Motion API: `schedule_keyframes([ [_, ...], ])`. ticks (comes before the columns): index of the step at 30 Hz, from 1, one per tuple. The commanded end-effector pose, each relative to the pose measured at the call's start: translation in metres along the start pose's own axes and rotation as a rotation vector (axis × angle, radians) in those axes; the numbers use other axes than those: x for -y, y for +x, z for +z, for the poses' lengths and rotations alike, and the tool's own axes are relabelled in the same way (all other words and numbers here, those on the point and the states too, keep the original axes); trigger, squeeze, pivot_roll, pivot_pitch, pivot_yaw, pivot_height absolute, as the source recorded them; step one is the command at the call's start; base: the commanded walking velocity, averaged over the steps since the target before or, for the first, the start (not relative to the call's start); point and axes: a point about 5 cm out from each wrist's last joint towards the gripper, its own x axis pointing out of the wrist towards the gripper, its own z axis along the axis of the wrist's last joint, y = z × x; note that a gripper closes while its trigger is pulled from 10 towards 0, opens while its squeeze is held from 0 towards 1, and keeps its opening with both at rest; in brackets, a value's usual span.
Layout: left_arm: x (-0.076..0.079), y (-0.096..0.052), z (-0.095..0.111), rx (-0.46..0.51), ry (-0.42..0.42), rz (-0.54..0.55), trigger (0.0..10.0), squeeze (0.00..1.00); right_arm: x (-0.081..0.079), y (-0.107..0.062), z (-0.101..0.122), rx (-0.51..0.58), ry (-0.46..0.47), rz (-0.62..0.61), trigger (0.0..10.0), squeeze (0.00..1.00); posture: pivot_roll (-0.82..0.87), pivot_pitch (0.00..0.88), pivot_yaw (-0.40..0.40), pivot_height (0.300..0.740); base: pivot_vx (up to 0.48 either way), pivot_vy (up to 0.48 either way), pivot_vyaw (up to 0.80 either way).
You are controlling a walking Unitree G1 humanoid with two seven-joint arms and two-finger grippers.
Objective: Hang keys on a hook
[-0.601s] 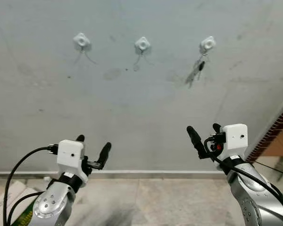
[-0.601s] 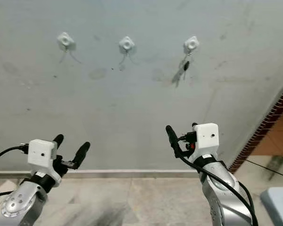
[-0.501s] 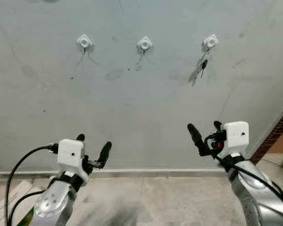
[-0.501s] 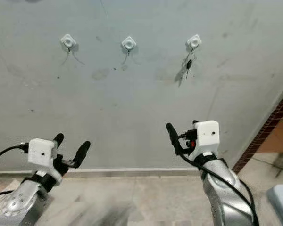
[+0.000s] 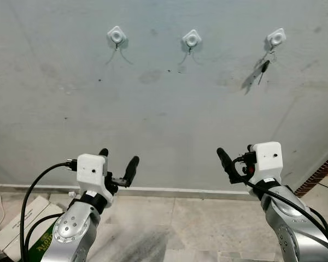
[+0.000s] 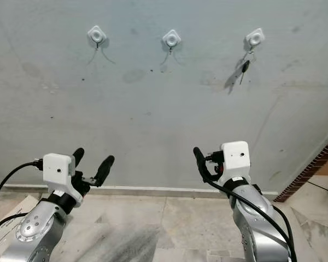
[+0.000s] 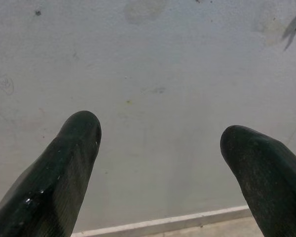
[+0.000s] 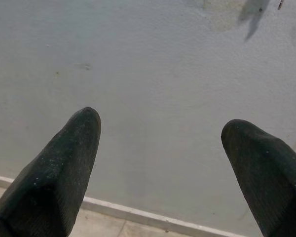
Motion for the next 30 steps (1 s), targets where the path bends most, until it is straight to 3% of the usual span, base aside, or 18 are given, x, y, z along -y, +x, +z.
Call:
schedule_keyframes([
  [1, -0.0025, 0.0010, -0.0069, -0.044, -0.010, 0.010, 10.0, 0.00, -0.0015, 0.0006, 0.0064, 0.009, -0.024, -0.004, 10.0, 0.00, -0.04, 0.036, 0.024, 0.740, 0.000, 0.000, 0.00],
  [6, -0.0019, 0.0032, -0.0060, -0.054, -0.002, 0.012, 10.0, 0.00, -0.0077, -0.0011, 0.0077, -0.025, -0.033, 0.061, 10.0, 0.00, -0.04, 0.041, 0.023, 0.740, 0.000, 0.000, 0.00],
  [9, 0.0000, 0.0038, -0.0074, -0.069, -0.024, -0.003, 10.0, 0.00, -0.0080, -0.0014, 0.0093, -0.013, -0.095, 0.063, 10.0, 0.00, -0.04, 0.041, 0.023, 0.740, 0.000, 0.000, 0.00],
  [12, 0.0035, 0.0047, -0.0080, -0.078, -0.057, -0.029, 10.0, 0.00, -0.0096, -0.0006, 0.0060, -0.043, -0.084, 0.075, 10.0, 0.00, -0.05, 0.041, 0.021, 0.740, 0.000, 0.000, -0.14],
  [14, 0.0022, 0.0061, -0.0071, -0.071, -0.034, -0.012, 10.0, 0.00, -0.0087, 0.0008, 0.0087, -0.034, -0.039, 0.068, 10.0, 0.00, -0.05, 0.041, 0.021, 0.740, 0.000, 0.000, -0.76],
  [21, 0.0000, 0.0067, -0.0073, -0.075, -0.035, -0.011, 10.0, 0.00, -0.0044, 0.0029, 0.0133, -0.019, -0.091, 0.036, 10.0, 0.00, -0.05, 0.048, 0.019, 0.740, 0.000, 0.000, -0.76],
  [30, 0.0007, 0.0069, -0.0080, -0.084, -0.057, 0.002, 10.0, 0.00, -0.0037, 0.0023, 0.0135, -0.019, -0.036, 0.003, 10.0, 0.00, -0.05, 0.052, 0.017, 0.740, 0.000, 0.000, -0.76],
])
